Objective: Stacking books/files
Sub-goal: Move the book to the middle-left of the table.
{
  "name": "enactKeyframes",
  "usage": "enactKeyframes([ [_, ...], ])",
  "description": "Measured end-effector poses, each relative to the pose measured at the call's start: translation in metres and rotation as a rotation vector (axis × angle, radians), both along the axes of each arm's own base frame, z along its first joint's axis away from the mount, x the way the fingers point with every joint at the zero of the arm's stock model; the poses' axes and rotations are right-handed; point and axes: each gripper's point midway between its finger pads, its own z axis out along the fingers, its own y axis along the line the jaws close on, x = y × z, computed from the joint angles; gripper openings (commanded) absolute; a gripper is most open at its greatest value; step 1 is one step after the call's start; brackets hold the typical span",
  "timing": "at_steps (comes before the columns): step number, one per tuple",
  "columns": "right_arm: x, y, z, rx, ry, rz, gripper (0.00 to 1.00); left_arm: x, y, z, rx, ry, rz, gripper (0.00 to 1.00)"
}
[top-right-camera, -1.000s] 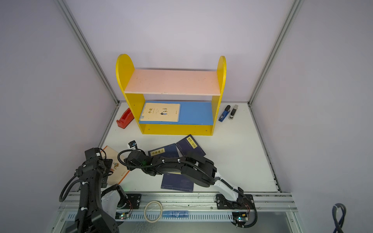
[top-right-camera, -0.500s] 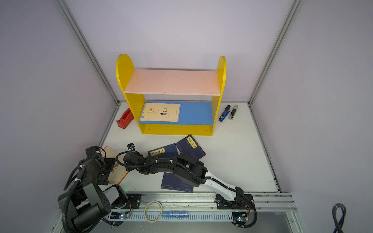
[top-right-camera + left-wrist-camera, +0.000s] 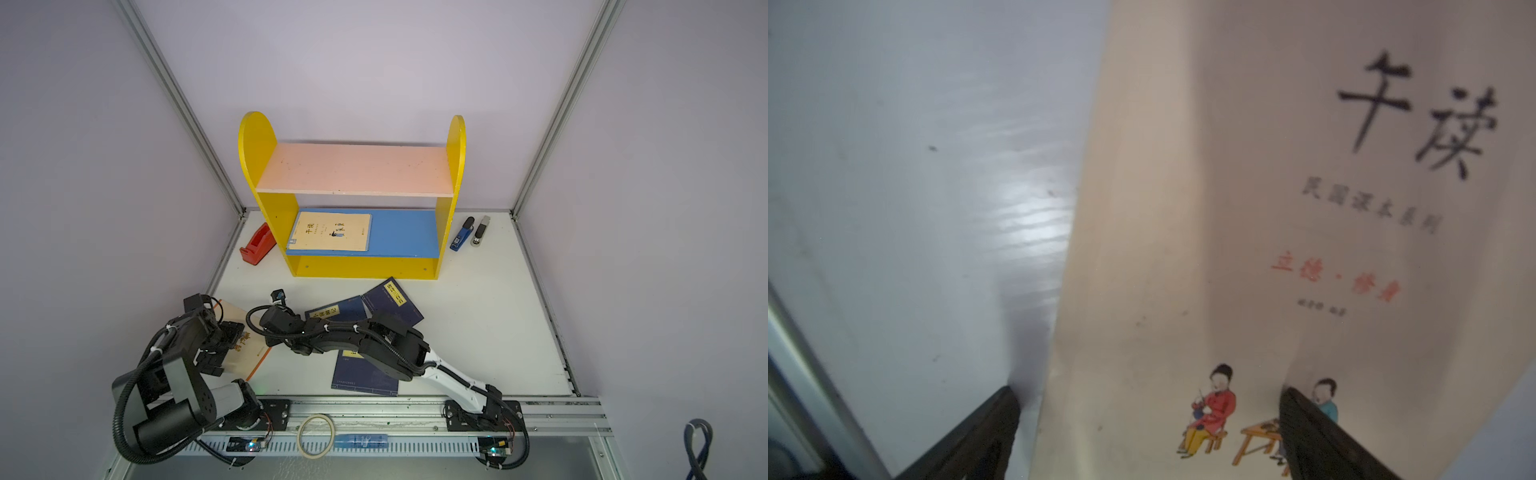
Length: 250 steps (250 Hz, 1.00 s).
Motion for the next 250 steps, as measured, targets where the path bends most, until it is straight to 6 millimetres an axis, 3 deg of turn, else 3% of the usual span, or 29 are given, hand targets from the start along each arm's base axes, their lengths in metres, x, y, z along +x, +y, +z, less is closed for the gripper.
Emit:
enactKeyframes([
  [33, 0.003, -0.019, -0.001, -0.009, -0.004, -0.049, 0.50, 0.021, -0.021, 0.002, 0.005, -0.025, -0.133, 1.00],
  [92, 0.008, -0.040, -0.001, 0.006, -0.010, -0.119, 0.44, 0.077, -0.066, 0.013, -0.048, -0.191, -0.320, 1.00],
  [142, 0.008, -0.061, 0.000, 0.017, -0.012, -0.168, 0.41, 0.115, -0.088, 0.022, -0.097, -0.342, -0.387, 0.95],
  [200, 0.006, -0.075, 0.014, 0.076, -0.019, -0.203, 0.42, 0.116, -0.087, 0.032, -0.134, -0.472, -0.326, 0.94],
  [224, 0.008, -0.074, 0.023, 0.098, -0.023, -0.206, 0.48, 0.092, -0.074, 0.037, -0.138, -0.434, -0.237, 0.95],
  [250, 0.017, -0.071, 0.032, 0.121, -0.022, -0.208, 0.51, 0.082, -0.048, 0.071, -0.063, -0.466, -0.163, 1.00],
])
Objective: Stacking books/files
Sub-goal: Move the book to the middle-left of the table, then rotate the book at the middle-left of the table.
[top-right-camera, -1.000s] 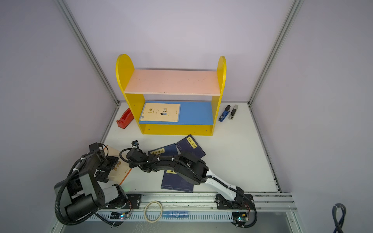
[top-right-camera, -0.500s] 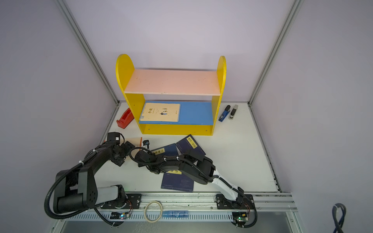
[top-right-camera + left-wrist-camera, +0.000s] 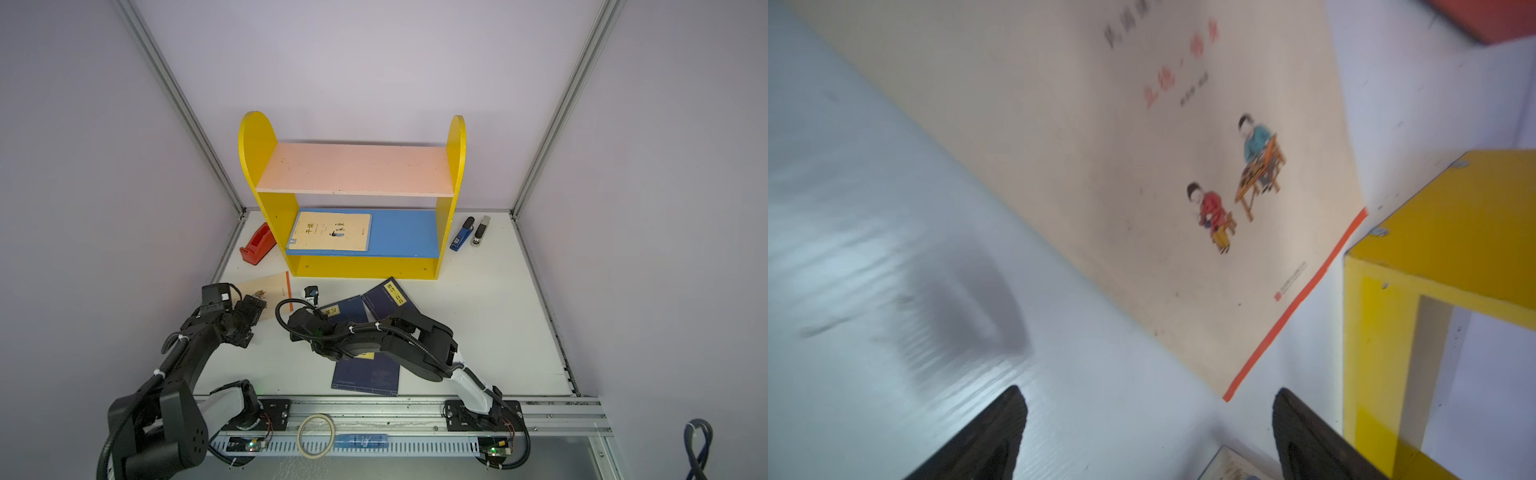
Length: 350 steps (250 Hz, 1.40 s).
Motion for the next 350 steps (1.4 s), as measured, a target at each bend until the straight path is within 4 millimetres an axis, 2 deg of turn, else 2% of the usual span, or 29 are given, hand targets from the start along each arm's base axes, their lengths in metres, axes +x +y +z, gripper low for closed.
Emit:
enactKeyframes([
  [16, 0.014, 0.006, 0.006, 0.022, 0.002, -0.009, 0.51, 0.001, 0.020, 0.028, 0.073, -0.050, 0.048, 1.00],
  [37, 0.034, 0.011, 0.008, 0.048, 0.021, -0.032, 0.51, 0.001, 0.038, 0.041, 0.122, -0.047, 0.088, 1.00],
  [72, 0.058, 0.015, 0.004, 0.041, 0.048, -0.067, 0.51, 0.011, 0.057, 0.032, 0.122, 0.046, 0.079, 1.00],
  [100, 0.062, 0.027, 0.004, 0.035, 0.059, -0.056, 0.51, 0.031, 0.063, 0.023, 0.121, 0.102, 0.032, 0.98],
  [120, 0.060, 0.033, -0.005, 0.024, 0.089, -0.037, 0.51, 0.042, 0.066, 0.014, 0.127, 0.146, 0.005, 0.98],
  [154, 0.056, 0.033, -0.027, -0.005, 0.155, -0.036, 0.50, 0.054, 0.063, -0.008, 0.138, 0.228, -0.035, 0.97],
  [191, 0.054, 0.037, -0.029, 0.024, 0.193, -0.049, 0.49, 0.056, 0.051, -0.035, 0.141, 0.322, -0.078, 0.97],
  [233, 0.049, 0.042, -0.028, 0.066, 0.249, -0.047, 0.47, 0.045, 0.039, -0.059, 0.112, 0.397, -0.077, 0.97],
  [266, 0.046, 0.045, -0.028, 0.109, 0.290, -0.055, 0.46, 0.040, 0.038, -0.064, 0.105, 0.376, -0.048, 0.97],
  [350, 0.041, 0.044, -0.027, 0.221, 0.402, -0.125, 0.40, 0.037, 0.039, -0.062, 0.094, 0.284, -0.010, 0.98],
])
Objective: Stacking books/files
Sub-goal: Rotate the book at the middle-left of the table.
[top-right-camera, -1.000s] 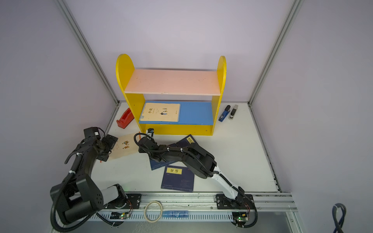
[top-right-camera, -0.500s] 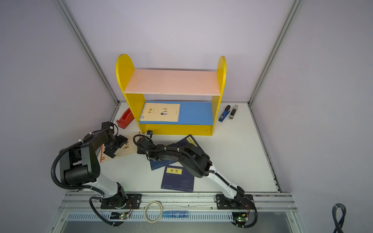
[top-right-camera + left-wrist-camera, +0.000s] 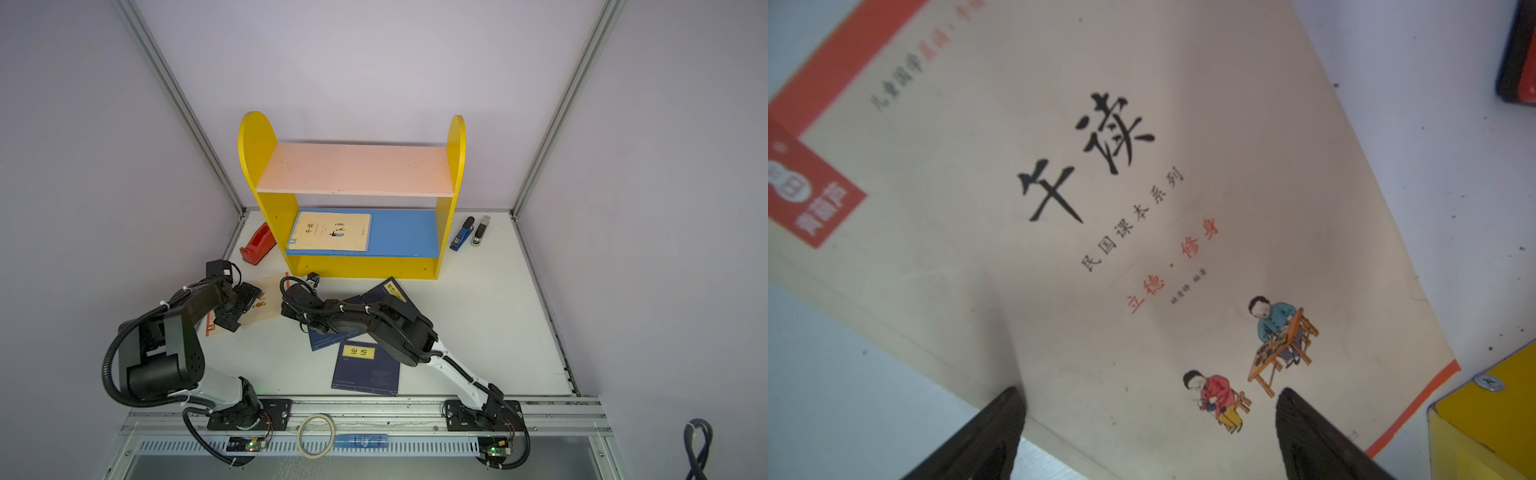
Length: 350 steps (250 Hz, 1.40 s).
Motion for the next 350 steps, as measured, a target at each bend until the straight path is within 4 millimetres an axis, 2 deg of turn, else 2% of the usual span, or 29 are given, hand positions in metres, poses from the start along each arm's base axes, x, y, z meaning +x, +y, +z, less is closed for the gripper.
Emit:
enactKeyframes([
  [55, -0.009, -0.007, 0.000, 0.070, 0.064, -0.036, 0.31, -0.001, -0.002, 0.005, 0.015, -0.057, -0.007, 1.00],
  [81, -0.017, -0.010, 0.010, 0.116, 0.074, -0.035, 0.29, 0.000, -0.009, 0.009, 0.030, -0.079, -0.044, 0.99],
  [111, -0.023, -0.015, 0.026, 0.166, 0.058, -0.033, 0.29, 0.001, -0.041, 0.011, 0.015, -0.071, -0.139, 0.99],
  [142, -0.028, -0.031, 0.031, 0.194, 0.047, -0.052, 0.29, 0.001, -0.080, 0.009, -0.004, -0.052, -0.238, 0.99],
  [175, -0.031, -0.057, 0.032, 0.173, 0.022, -0.094, 0.29, 0.002, -0.099, 0.005, 0.015, -0.036, -0.284, 0.99],
  [198, -0.028, -0.072, 0.050, 0.162, -0.045, -0.119, 0.32, 0.002, -0.103, 0.006, 0.035, -0.035, -0.286, 0.99],
  [221, -0.019, -0.079, 0.071, 0.136, -0.153, -0.124, 0.45, 0.001, -0.109, 0.013, 0.017, -0.051, -0.289, 0.99],
  [237, -0.009, -0.078, 0.086, 0.093, -0.243, -0.112, 0.50, -0.012, -0.114, 0.019, -0.027, -0.036, -0.285, 1.00],
  [260, 0.013, -0.071, 0.103, 0.021, -0.342, -0.083, 0.52, -0.025, -0.104, 0.043, -0.021, -0.070, -0.247, 1.00],
  [275, 0.028, -0.068, 0.102, -0.020, -0.370, -0.068, 0.52, -0.030, -0.089, 0.057, -0.009, -0.116, -0.194, 1.00],
  [297, 0.041, -0.070, 0.074, -0.085, -0.356, -0.026, 0.52, -0.047, -0.060, 0.062, 0.002, -0.131, -0.091, 1.00],
  [325, 0.044, -0.074, 0.031, -0.169, -0.293, 0.019, 0.53, -0.064, -0.033, 0.054, -0.005, -0.109, -0.008, 1.00],
  [350, 0.047, -0.065, 0.016, -0.184, -0.254, 0.052, 0.52, -0.072, -0.015, 0.044, -0.023, -0.060, 0.037, 1.00],
])
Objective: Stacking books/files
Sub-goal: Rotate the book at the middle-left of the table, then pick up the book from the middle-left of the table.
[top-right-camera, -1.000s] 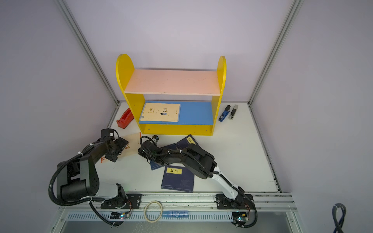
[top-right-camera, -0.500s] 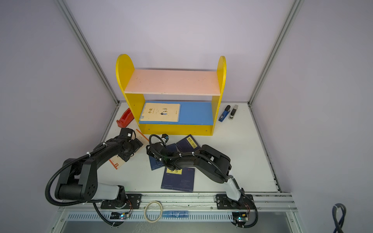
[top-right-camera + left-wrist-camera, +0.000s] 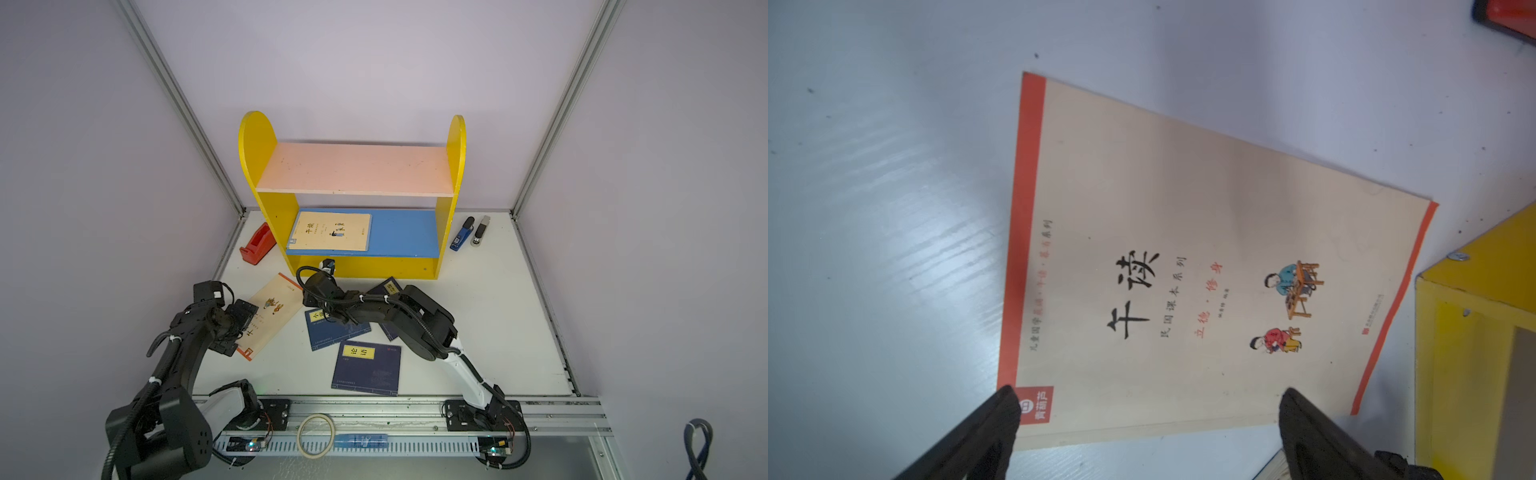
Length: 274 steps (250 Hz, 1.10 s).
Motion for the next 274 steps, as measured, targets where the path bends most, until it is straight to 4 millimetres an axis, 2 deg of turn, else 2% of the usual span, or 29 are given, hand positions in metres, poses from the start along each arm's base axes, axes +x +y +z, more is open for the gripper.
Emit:
enactKeyframes([
  [14, 0.002, 0.005, -0.006, -0.002, 0.017, 0.012, 0.52, 0.001, 0.011, 0.000, -0.002, 0.018, 0.016, 1.00],
  [33, 0.002, 0.008, -0.015, -0.010, 0.042, 0.022, 0.51, 0.018, 0.021, 0.010, 0.002, 0.013, -0.001, 1.00],
  [63, 0.002, 0.012, -0.017, 0.008, 0.060, 0.022, 0.51, 0.062, 0.031, 0.027, 0.015, -0.003, -0.057, 1.00],
  [93, 0.000, 0.010, -0.018, 0.031, 0.077, 0.008, 0.50, 0.106, 0.025, 0.036, 0.045, 0.003, -0.139, 1.00],
  [113, -0.002, 0.008, -0.019, 0.058, 0.091, -0.011, 0.50, 0.134, 0.022, 0.035, 0.078, 0.021, -0.189, 0.99],
  [133, -0.001, 0.008, -0.019, 0.092, 0.110, -0.036, 0.50, 0.153, 0.026, 0.024, 0.099, 0.055, -0.206, 0.99],
  [166, -0.002, 0.009, -0.019, 0.158, 0.140, -0.074, 0.49, 0.172, 0.030, 0.000, 0.121, 0.114, -0.238, 0.98],
  [183, -0.004, 0.008, -0.020, 0.187, 0.154, -0.092, 0.49, 0.179, 0.027, -0.009, 0.119, 0.133, -0.262, 0.98],
  [244, -0.021, 0.007, -0.018, 0.279, 0.215, -0.143, 0.50, 0.197, -0.026, -0.031, 0.070, 0.143, -0.395, 0.98],
  [274, -0.026, 0.003, -0.019, 0.318, 0.249, -0.171, 0.51, 0.195, -0.031, -0.041, 0.064, 0.166, -0.406, 0.95],
])
